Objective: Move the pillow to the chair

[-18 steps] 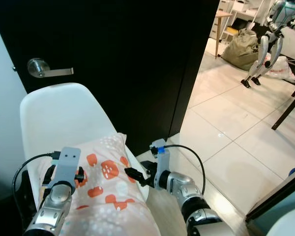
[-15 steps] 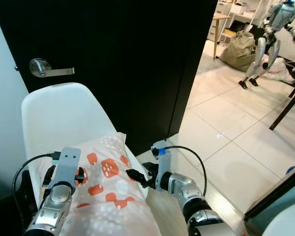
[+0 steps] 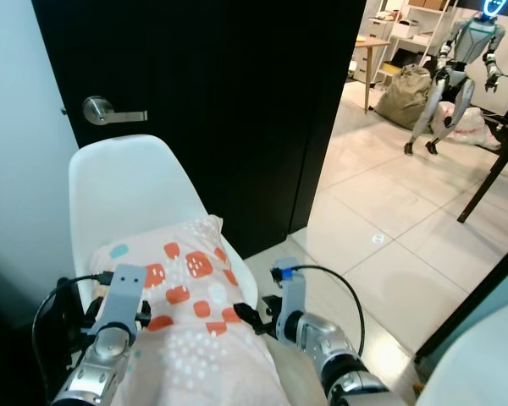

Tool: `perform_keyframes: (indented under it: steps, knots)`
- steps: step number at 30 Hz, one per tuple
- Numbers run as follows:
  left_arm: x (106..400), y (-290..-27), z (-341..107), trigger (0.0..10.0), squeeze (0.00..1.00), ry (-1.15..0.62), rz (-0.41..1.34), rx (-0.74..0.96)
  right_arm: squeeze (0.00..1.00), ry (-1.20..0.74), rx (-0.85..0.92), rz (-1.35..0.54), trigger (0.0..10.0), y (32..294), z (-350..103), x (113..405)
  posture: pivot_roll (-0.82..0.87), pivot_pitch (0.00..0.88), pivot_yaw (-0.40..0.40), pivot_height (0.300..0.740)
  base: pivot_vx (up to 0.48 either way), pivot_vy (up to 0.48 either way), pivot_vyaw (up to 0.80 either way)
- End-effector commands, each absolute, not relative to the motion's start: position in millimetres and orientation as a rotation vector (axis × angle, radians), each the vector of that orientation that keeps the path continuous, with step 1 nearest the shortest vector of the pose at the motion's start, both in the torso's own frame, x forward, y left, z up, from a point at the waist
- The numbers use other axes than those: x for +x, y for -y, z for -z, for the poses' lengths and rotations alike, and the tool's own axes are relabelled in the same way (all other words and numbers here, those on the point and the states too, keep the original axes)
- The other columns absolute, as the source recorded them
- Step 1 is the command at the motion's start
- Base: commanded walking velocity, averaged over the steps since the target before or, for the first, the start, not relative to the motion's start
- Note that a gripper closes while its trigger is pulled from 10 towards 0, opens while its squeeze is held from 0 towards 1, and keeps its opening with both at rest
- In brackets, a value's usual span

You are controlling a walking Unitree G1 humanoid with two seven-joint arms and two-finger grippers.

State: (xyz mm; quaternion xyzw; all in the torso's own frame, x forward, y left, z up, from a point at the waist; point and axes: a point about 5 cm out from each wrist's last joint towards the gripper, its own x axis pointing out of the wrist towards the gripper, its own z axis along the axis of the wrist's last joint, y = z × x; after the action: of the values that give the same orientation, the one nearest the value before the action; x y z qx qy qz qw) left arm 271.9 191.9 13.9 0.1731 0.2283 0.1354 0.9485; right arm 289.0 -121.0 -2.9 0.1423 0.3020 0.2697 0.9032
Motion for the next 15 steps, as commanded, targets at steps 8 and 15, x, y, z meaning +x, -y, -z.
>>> perform_keyframes:
  steps: [8,15]
  knots:
    - [265,-185,1,10.0,0.0,-0.513,-0.243,0.362,0.0,-0.702,0.287,-0.378,10.0,145,25,270,0.16,0.0,-0.126,0.74,-0.287,0.0,0.0]
    - [261,-184,9,10.0,0.0,-0.539,-0.229,0.367,0.0,-0.791,0.252,-0.3,10.0,154,44,248,0.16,0.0,-0.122,0.74,-0.302,0.0,0.0]
